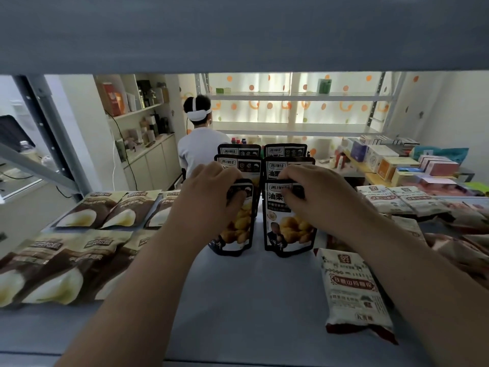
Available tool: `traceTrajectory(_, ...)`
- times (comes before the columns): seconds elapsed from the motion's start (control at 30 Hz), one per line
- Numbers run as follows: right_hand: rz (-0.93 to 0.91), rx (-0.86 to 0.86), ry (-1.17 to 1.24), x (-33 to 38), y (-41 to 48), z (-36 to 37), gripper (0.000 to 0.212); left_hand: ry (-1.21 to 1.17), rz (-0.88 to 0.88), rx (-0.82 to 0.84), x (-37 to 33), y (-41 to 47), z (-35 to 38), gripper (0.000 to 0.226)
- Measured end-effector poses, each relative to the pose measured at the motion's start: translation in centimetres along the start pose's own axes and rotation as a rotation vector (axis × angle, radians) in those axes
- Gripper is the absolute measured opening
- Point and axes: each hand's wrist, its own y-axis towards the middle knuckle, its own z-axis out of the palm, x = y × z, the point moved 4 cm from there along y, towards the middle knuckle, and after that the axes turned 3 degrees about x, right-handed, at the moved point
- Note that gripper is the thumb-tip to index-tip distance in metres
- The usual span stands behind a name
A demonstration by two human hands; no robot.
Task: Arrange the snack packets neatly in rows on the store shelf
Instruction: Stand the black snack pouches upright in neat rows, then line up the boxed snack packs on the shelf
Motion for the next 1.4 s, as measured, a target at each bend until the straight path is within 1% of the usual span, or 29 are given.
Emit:
traceTrajectory(0.07,0.011,0.012,-0.055,0.0,-0.3,0.3,0.029,0.042,0.0,-0.027,-0.2,-0.4,-0.2,0.032)
traceTrajectory(0.2,0.017,0.033,-0.153,-0.1,-1.3,0.5,0.05,0.101,0.028,-0.094,-1.1,-1.3,-1.0,0.046)
traceTrajectory(0.3,0.065,0.017,-0.209,0.1,-2.9,0.2,0.06,0.095,0.146,-0.142,-3.4,-2.8,-1.6,0.051)
traceTrajectory(0.37,0.101,-0.068,-0.182,0.5,-4.8,-0.3,0.058,0.05,0.225,-0.141,-5.2,-3.9,-1.5,0.051)
traceTrajectory(0.43,0.149,-0.158,-0.113,0.8,-7.2,-0.6,0.053,0.009,0.258,-0.073,-6.6,-5.1,-0.9,0.051)
traceTrajectory(0.53,0.231,-0.195,-0.108,0.5,-11.1,0.1,0.048,-0.072,0.279,0.11,-8.8,-6.7,0.6,0.055)
traceTrajectory(0.63,0.308,-0.179,-0.12,-0.5,-14.9,0.9,0.044,-0.133,0.303,0.211,-10.7,-8.2,2.2,0.054)
traceTrajectory(0.73,0.382,-0.134,-0.121,-2.1,-18.3,1.1,0.038,-0.197,0.329,0.274,-12.4,-9.3,4.1,0.051)
traceTrajectory(0.83,0.444,-0.094,-0.13,-4.2,-20.6,0.2,0.04,-0.197,0.325,0.319,-14.0,-9.8,5.5,0.053)
traceTrajectory(0.97,0.467,-0.008,-0.152,-7.2,-22.1,-1.1,0.047,-0.19,0.246,0.386,-16.6,-9.5,6.2,0.059)
traceTrajectory(1.03,0.44,0.073,-0.153,-8.4,-22.1,-1.4,0.05,-0.177,0.158,0.426,-17.9,-9.2,6.7,0.065)
traceTrajectory(1.1,0.395,0.166,-0.134,-9.3,-22.0,-2.0,0.052,-0.159,0.06,0.431,-19.2,-8.9,7.0,0.066)
traceTrajectory(1.17,0.328,0.234,-0.129,-10.2,-21.7,-2.6,0.05,-0.166,-0.026,0.392,-20.3,-8.7,7.1,0.061)
traceTrajectory(1.27,0.216,0.277,-0.142,-11.4,-21.1,-3.3,0.044,-0.183,-0.181,0.351,-21.6,-8.7,7.1,0.044)
traceTrajectory(1.33,0.185,0.326,-0.135,-12.1,-20.8,-3.3,0.048,-0.164,-0.262,0.333,-22.2,-8.7,6.9,0.037)
traceTrajectory(1.4,0.167,0.338,-0.127,-12.6,-20.7,-3.3,0.052,-0.149,-0.321,0.311,-22.6,-9.0,6.6,0.034)
